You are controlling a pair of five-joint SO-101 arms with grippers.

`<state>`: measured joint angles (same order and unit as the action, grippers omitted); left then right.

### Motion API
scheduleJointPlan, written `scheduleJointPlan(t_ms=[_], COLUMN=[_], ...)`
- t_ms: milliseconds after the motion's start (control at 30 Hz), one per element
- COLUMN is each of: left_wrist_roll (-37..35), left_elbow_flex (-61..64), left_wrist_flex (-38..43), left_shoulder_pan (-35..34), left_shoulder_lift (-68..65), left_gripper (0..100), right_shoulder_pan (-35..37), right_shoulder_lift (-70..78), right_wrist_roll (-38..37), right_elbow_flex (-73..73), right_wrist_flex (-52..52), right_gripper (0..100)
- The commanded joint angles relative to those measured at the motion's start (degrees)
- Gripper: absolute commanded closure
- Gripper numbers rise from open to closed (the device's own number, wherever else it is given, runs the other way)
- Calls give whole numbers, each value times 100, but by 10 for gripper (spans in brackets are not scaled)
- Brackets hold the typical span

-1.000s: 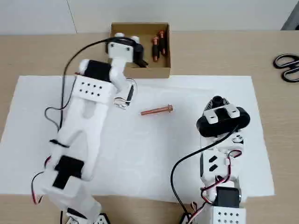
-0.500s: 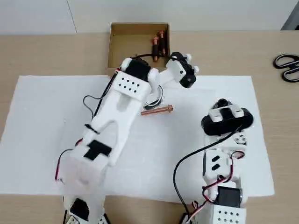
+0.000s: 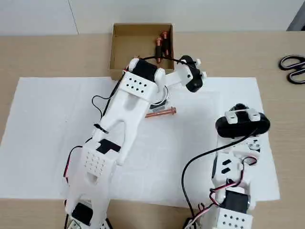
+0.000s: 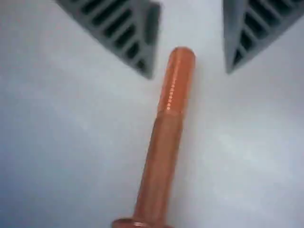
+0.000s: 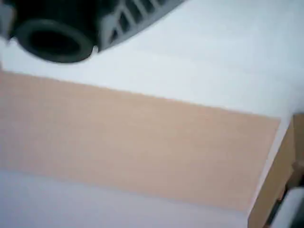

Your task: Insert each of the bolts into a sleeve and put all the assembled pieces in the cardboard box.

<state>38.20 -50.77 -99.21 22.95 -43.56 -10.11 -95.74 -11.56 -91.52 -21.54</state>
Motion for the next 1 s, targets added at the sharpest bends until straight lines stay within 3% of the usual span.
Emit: scheduleJointPlan(t_ms=[0,300,567,967], left_wrist_roll=[26,211,220,229], left_elbow_flex=[-224,-338,-1367,-1965], left_wrist_flex=[-114,-26,18,53], left_shoulder_pan=[44,290,343,325], left_shoulder_lift=[35,-316,-1081,-1873], left_gripper=[830,830,830,830], right_shoulder_pan=[-40,-31,-31,-40], right_shoulder_lift=[-92,-92,-92,-92], right_wrist_roll=[26,26,26,26], right_elbow_flex=[-35,-105,-79,-70], right_wrist_flex=[110,163,163,163], right_gripper=[995,995,995,995])
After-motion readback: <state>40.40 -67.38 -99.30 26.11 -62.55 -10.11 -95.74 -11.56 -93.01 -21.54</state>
